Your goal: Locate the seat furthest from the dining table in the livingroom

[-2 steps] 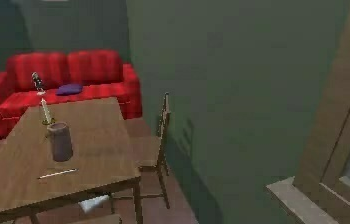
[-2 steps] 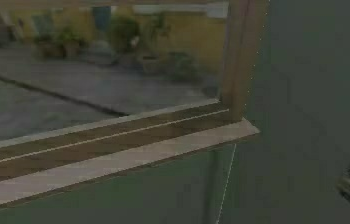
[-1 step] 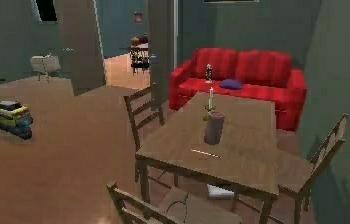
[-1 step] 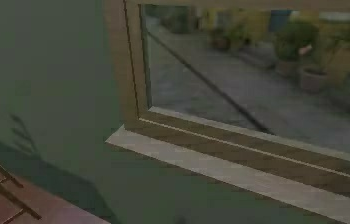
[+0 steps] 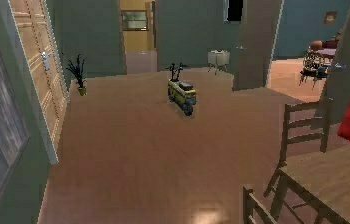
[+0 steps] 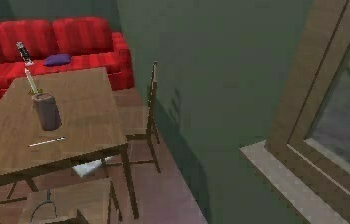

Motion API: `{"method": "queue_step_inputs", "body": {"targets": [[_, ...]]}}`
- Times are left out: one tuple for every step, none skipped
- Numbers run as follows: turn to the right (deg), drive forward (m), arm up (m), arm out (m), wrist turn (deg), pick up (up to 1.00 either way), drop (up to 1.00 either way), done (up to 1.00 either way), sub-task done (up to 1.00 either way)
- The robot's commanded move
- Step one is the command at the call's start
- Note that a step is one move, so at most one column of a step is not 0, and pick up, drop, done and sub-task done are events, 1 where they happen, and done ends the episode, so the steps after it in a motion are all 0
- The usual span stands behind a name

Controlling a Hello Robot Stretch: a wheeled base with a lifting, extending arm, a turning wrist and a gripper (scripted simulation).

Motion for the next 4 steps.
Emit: {"method": "queue_step_inputs", "body": {"targets": [[-12.0,0.0,0.0,0.0,0.0,0.0,0.0,0.0,0.0],[0.0,0.9,0.0,0.0,0.0,0.0,0.0,0.0,0.0],[42.0,0.0,0.0,0.0,0.0,0.0,0.0,0.0,0.0],[0.0,1.0,0.0,0.0,0.0,0.0,0.0,0.0,0.0]]}}
